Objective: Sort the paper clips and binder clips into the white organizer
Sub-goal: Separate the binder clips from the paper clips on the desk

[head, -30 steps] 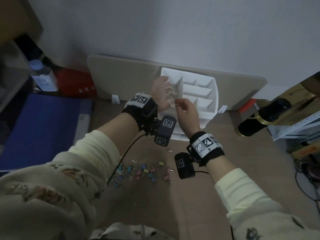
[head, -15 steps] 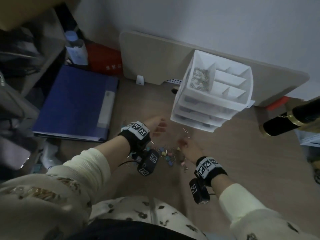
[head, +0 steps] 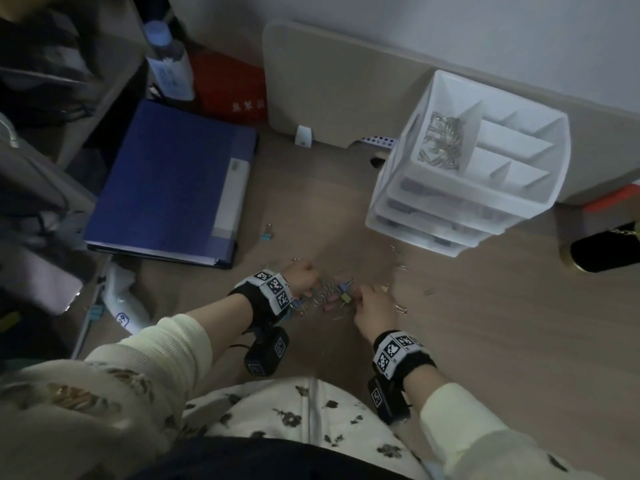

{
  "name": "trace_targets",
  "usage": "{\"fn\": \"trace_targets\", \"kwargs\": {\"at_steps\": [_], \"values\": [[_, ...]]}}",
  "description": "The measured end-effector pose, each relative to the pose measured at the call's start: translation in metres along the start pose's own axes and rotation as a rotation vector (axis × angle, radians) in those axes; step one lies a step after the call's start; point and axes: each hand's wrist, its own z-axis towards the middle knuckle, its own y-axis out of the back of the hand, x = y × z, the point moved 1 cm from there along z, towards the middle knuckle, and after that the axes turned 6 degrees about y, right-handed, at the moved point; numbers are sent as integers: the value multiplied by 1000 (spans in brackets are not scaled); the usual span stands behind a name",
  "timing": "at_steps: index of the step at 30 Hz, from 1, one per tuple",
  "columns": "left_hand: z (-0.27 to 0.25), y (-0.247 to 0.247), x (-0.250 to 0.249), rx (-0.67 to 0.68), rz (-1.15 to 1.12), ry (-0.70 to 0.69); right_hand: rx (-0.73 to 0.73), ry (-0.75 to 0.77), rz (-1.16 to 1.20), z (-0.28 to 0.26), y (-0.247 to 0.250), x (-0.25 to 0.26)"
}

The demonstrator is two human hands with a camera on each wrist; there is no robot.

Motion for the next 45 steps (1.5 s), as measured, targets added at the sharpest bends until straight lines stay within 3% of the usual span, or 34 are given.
{"fn": "trace_targets", "kwargs": {"at_steps": [13, 20, 32, 41, 45], "values": [[17, 1, 11, -28, -30, -79, -151, -61, 314, 16, 13, 9], [24, 14, 29, -102, -94, -57, 21, 106, 112, 13, 1, 7], [29, 16, 36, -119, -86, -50, 10, 227, 33, 14, -6, 9], [26, 19, 30, -122, -117, -70, -149, 89, 188, 18, 20, -8], [24, 18, 30, -112, -127, -76, -153, 80, 192, 21, 24, -10]]}}
